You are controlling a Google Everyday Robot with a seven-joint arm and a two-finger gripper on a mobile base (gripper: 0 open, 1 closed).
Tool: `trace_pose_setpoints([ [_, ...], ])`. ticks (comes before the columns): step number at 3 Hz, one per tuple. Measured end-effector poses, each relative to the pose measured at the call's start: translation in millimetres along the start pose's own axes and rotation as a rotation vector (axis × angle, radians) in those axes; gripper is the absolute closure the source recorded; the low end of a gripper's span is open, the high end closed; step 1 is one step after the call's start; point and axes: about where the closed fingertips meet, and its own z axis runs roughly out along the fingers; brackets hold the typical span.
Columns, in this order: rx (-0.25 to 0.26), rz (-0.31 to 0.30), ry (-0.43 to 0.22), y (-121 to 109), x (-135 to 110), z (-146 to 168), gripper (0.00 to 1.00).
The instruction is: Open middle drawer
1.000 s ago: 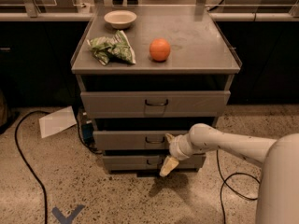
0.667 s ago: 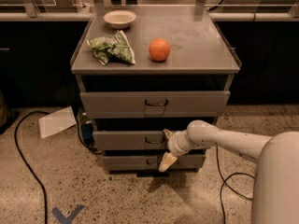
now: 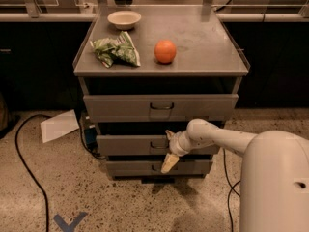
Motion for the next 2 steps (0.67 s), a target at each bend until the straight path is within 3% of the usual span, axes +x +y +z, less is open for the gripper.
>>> trace_pose_setpoints([
  [1, -0.047, 0.037, 0.015, 4.0, 5.9, 8.2, 0.0],
  [2, -0.047, 0.038, 0.015, 3.4, 3.7, 5.0, 0.0],
])
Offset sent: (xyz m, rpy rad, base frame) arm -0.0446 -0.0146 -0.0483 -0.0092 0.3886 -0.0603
